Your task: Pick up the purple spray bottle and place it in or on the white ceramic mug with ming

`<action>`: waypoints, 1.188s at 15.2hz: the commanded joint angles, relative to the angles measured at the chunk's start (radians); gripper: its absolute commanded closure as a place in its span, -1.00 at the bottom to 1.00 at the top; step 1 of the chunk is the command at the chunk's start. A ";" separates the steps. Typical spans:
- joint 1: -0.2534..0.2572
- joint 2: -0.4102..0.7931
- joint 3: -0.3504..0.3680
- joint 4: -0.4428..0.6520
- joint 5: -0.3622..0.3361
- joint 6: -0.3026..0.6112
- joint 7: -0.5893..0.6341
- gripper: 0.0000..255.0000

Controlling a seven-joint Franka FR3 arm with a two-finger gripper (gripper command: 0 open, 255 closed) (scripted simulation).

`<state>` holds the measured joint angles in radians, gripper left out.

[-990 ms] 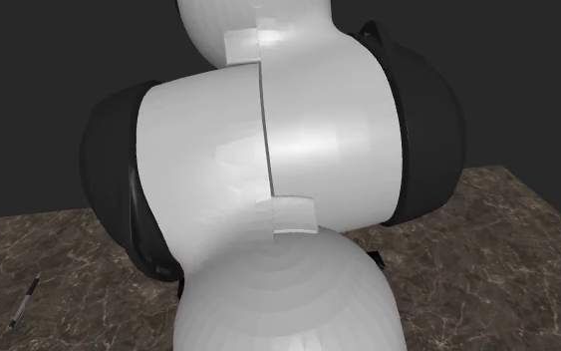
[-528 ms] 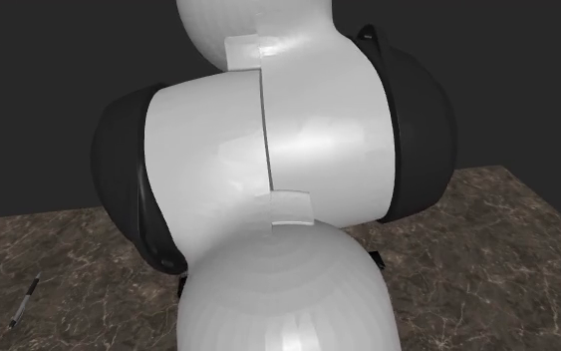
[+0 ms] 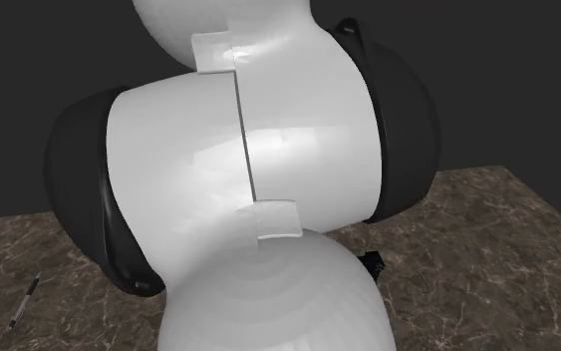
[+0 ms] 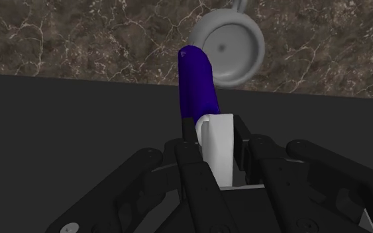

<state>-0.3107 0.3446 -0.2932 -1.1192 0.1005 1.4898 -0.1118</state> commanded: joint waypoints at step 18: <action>0.131 -0.095 0.046 -0.136 -0.044 0.047 0.162 1.00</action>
<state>-0.1824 0.2619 -0.2479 -1.2246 0.0592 1.5168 0.0484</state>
